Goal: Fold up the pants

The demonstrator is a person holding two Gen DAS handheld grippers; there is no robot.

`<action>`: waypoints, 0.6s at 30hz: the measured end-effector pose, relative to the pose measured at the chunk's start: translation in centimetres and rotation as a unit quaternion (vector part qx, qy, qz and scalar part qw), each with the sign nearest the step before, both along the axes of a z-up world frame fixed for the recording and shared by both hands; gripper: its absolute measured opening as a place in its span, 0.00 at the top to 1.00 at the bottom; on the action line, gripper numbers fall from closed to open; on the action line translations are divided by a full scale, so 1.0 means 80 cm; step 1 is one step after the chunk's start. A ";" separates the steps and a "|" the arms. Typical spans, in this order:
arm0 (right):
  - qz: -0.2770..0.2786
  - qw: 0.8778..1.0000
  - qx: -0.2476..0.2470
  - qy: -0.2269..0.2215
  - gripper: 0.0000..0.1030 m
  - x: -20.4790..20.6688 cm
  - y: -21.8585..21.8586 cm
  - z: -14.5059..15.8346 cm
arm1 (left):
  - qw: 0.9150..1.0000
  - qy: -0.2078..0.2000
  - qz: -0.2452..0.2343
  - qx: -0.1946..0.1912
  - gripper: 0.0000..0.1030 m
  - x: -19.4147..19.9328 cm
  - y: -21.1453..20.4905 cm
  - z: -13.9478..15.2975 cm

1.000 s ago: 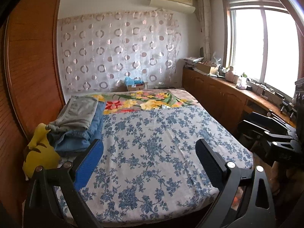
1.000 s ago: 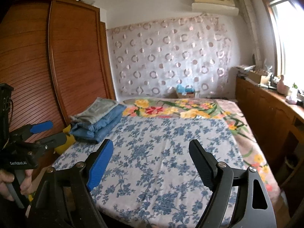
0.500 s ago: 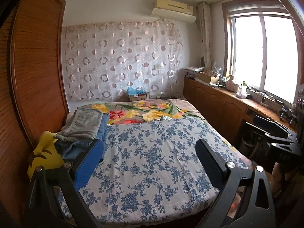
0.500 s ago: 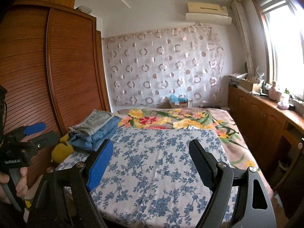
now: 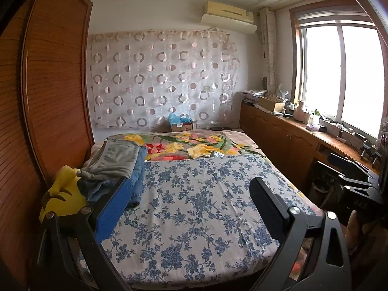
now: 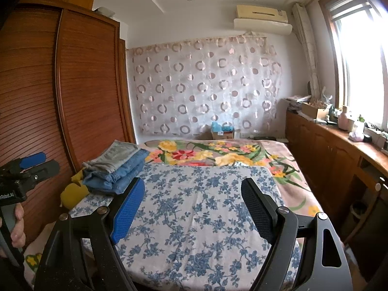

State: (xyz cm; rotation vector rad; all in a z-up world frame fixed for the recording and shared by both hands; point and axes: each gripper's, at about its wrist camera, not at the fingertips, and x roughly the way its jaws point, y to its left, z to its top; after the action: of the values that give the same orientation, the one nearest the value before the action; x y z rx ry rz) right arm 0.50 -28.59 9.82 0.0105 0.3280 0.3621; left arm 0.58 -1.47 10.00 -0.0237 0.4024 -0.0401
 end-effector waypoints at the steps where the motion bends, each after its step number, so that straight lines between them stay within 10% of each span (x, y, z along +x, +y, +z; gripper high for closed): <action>1: 0.000 1.000 0.000 0.000 0.19 0.001 0.000 0.001 | 1.000 0.001 0.000 0.000 0.05 0.000 0.000 0.001; 18: 0.001 1.000 0.000 -0.001 0.19 -0.001 -0.008 0.002 | 1.000 0.004 0.002 0.000 0.05 -0.001 0.000 -0.003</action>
State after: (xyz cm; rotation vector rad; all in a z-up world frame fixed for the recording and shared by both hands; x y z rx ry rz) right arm 0.43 -29.21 10.02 0.0103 0.3259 0.3645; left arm 0.51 -1.43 9.75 -0.0249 0.4100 -0.0355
